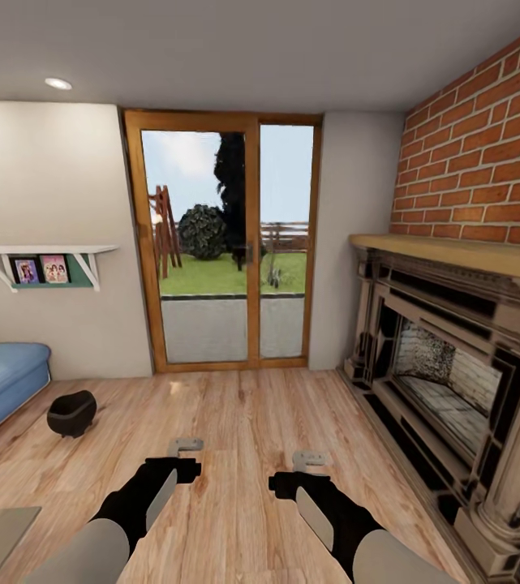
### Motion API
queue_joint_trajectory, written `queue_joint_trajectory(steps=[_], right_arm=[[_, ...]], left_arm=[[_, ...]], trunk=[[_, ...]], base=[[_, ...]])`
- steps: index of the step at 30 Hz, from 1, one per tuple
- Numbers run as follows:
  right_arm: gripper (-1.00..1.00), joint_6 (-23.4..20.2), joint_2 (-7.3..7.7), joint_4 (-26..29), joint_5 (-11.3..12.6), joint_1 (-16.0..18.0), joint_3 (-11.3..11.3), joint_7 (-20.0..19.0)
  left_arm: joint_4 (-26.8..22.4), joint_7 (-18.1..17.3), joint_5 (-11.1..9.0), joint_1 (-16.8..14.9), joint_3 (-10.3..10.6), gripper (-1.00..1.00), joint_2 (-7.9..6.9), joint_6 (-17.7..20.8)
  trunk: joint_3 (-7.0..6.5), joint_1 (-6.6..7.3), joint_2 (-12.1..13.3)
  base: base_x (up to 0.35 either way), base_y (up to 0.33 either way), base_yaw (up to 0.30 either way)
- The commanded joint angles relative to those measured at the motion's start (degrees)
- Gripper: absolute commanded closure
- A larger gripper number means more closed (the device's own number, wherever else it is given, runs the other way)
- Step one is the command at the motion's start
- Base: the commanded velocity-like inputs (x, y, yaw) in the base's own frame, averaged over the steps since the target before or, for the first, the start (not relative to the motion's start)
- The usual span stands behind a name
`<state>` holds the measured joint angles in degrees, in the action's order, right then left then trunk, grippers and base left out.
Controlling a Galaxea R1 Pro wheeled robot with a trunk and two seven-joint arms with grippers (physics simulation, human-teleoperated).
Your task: Place each of the two pumpkins and all three candles from the living room inside a cabinet in the living room (use any cabinet), then make sure every cabinet is closed, and position the cauldron so it is next to a table in the living room.
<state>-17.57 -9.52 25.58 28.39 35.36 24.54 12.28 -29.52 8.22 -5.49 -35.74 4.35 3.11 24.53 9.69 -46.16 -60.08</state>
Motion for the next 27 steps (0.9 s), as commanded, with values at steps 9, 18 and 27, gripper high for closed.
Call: queue_joint_trajectory(steps=[9, 18, 27], right_arm=[[-1.0, -0.9, -0.1, -0.2, 0.6, 0.1, 0.4, 0.8], [-1.0, -17.9, 0.22, -0.4, 0.4, 0.2, -4.5, 2.7], [-1.0, -20.6, -0.13, -1.2, 0.6, 0.4, -6.3, 13.2]], left_arm=[[-0.1, 0.5, -0.6, 0.0, 0.4, -1.0, -0.06, 0.3], [-0.1, 0.7, -0.6, 0.0, 0.4, -1.0, -0.03, 0.2], [-0.1, 0.7, -0.7, 0.0, 0.4, -1.0, -0.07, 0.2]], trunk=[[1.71, -1.99, -3.7], [3.32, -3.97, -7.3], [4.94, -5.94, -10.9]], base=[[0.0, 0.0, 0.0], [0.0, 0.0, 0.0], [0.0, 0.0, 0.0]])
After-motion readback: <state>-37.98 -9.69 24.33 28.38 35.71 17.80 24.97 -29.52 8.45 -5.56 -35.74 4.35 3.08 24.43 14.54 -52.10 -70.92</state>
